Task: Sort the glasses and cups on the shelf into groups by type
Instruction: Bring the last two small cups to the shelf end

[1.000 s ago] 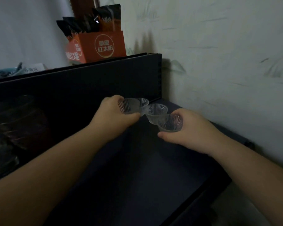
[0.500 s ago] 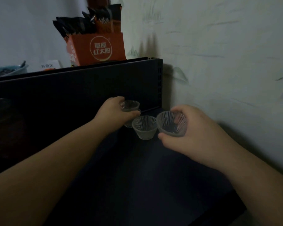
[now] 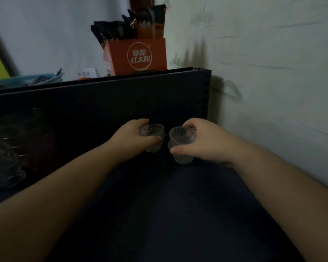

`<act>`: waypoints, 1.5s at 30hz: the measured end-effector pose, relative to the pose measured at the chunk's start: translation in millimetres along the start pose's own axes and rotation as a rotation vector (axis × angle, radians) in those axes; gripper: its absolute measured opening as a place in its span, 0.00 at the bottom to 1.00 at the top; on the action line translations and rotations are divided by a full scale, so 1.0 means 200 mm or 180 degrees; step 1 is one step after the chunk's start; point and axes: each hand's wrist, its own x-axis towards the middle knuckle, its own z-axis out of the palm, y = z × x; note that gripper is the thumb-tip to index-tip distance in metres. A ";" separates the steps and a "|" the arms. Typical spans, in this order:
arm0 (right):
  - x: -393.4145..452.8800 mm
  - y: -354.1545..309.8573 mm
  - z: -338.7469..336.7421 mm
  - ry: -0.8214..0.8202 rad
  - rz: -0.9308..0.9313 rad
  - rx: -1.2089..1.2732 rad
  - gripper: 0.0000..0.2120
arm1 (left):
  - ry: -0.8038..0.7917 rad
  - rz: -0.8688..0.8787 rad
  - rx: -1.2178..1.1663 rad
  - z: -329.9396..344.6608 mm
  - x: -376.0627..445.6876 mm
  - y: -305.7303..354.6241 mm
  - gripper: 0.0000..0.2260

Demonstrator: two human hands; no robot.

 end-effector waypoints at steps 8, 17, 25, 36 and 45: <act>0.01 -0.05 0.07 -0.0245 0.0012 0.0058 0.45 | 0.0131 -0.0137 0.0449 -0.09 -0.11 -0.13 0.37; 0.10 -0.22 0.20 -0.0381 -0.0214 -0.0063 0.50 | 0.0568 -0.0591 0.0615 -0.23 -0.26 -0.28 0.21; 0.10 -0.32 0.35 -0.0273 -0.0182 0.0321 0.48 | 0.0816 -0.0958 0.0259 -0.27 -0.37 -0.36 0.34; 0.07 -0.35 0.39 -0.0059 -0.0005 0.0578 0.42 | 0.0997 -0.1249 -0.0439 -0.21 -0.31 -0.37 0.42; 0.06 -0.42 0.35 0.0389 -0.0120 0.0506 0.44 | 0.0747 -0.1091 -0.0312 -0.25 -0.48 -0.39 0.47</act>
